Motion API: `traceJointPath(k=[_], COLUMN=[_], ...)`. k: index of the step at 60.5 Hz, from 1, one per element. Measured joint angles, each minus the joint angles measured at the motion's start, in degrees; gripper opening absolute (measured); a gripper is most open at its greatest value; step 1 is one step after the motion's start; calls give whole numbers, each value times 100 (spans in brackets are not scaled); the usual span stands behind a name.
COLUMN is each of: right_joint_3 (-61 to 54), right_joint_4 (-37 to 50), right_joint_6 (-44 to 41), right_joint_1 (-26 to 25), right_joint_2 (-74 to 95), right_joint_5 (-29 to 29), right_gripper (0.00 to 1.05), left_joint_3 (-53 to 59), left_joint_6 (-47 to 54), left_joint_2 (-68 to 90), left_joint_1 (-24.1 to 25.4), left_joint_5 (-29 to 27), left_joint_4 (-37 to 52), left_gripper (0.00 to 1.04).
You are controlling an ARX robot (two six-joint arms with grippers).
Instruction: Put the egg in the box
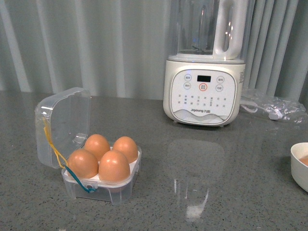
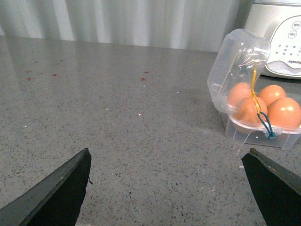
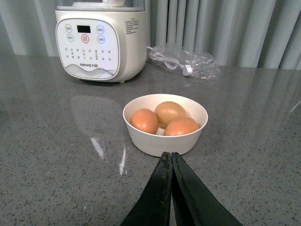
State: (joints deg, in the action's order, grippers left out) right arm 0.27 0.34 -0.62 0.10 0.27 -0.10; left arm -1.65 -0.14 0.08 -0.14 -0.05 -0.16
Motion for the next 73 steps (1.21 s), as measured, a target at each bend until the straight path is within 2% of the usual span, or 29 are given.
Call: traceJointPath(k=[12,18,35,41,43,44,45,47,50,51,56,62,73], right_joint_3=[0,0,0,0,0,0,0,0,0,0,0,0,0], right_joint_4=[-31,-31,-31,-31,-31,-31,-31,-31,-31,-31,-31,-31,-31], right_joint_6=[-2,0,0,2,11,7,7,9,9,9,9,7,7], right_joint_1=[0,0,0,0,0,0,0,0,0,0,0,0,0], right_joint_2=[-2,-2,-2,-2,-2,-2,-2,-2,-2,-2,-2,-2,-2], right_joint_5=[-2,0,2,0,2,2,0,2,2,-2,9,2,2], right_gripper=[4,26,74,99,98,97,97,98,98,98,98,98,98], left_joint_3=[0,0,0,0,-2,-35,-219,-527,-791,-826,-1038,-1370,-2138], left_joint_6=[0,0,0,0,-2,-50,-289,-549,-850,-922,-1108,-1099,-691], left_joint_2=[-7,-7,-7,-7,-4,85,321,824,1379,1512,1716,2022,3528], left_joint_1=[0,0,0,0,0,-66,-238,-474,-623,-634,-540,-175,1043], left_joint_5=[2,2,2,2,-7,-212,-813,-1517,-2194,-2262,-2216,-1864,-529], left_joint_4=[0,0,0,0,-2,-129,-645,-1342,-1823,-1853,-1611,-1088,273], left_gripper=[98,98,98,98,98,98,98,98,98,98,98,98,98])
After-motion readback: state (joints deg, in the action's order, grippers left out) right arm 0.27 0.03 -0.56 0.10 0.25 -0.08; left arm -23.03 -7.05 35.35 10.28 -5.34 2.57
